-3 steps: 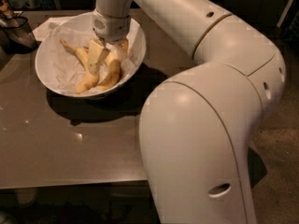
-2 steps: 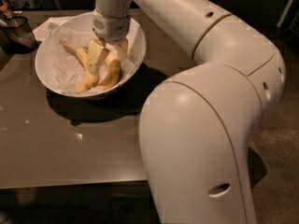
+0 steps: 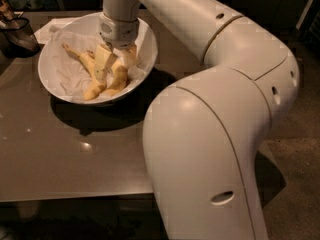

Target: Pick banana from white bowl

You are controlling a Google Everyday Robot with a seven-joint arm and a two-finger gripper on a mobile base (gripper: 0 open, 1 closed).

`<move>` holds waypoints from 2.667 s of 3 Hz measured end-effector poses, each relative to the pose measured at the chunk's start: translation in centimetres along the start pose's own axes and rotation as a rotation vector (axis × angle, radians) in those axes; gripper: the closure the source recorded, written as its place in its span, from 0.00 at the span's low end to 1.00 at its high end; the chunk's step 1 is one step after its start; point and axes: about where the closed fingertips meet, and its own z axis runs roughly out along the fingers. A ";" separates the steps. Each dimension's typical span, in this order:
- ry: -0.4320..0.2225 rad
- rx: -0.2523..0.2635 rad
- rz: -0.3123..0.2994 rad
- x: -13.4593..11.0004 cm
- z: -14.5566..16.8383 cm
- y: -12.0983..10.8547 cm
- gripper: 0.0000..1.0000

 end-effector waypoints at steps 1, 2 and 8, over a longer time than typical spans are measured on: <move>0.008 -0.008 0.007 0.0 0.3 -0.2 0.37; 0.015 -0.015 0.015 0.0 0.6 -0.4 0.37; -0.069 -0.001 -0.018 -0.4 -1.0 -0.6 1.00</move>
Offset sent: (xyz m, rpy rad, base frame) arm -0.0105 -0.0221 -0.0535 -0.0826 0.1756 -0.0107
